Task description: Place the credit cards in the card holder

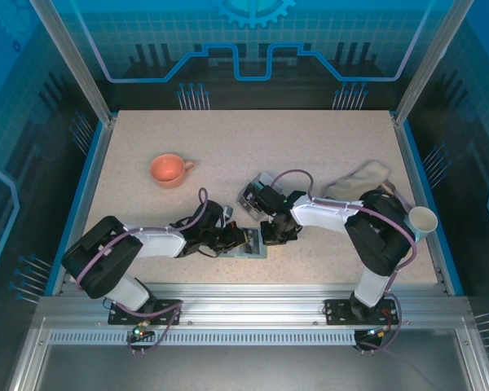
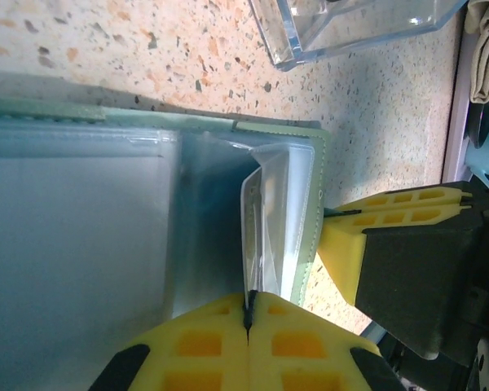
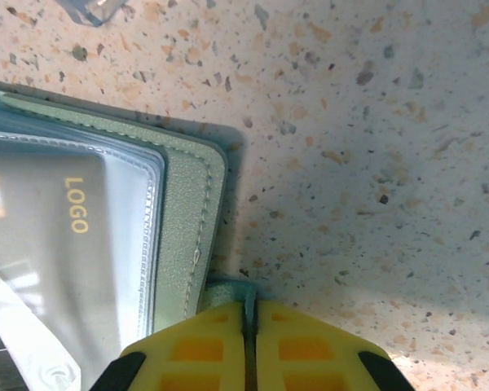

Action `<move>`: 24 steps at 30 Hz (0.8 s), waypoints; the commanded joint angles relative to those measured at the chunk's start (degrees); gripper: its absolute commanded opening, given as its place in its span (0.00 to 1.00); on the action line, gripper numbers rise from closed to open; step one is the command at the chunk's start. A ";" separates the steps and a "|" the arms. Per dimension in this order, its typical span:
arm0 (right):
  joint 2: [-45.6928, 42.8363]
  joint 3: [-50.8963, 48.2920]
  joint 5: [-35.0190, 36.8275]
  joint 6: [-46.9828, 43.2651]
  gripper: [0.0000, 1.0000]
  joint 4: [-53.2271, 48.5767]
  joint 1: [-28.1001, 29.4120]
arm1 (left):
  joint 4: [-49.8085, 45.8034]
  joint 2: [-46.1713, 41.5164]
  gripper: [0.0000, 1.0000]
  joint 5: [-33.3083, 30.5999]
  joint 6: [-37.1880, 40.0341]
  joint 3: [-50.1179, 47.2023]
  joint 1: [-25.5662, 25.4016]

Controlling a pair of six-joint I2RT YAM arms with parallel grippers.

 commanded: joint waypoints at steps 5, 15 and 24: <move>5.04 -1.54 -1.50 -0.87 0.05 1.58 0.31 | -0.41 3.91 0.01 4.54 0.50 1.03 0.52; 4.40 -2.45 -1.80 -0.09 0.05 2.11 0.40 | 2.55 7.35 0.08 4.71 -0.64 2.80 0.12; 0.40 -0.85 -0.09 -1.46 0.22 -0.09 -0.25 | -7.53 -0.38 0.36 1.26 2.77 3.40 0.13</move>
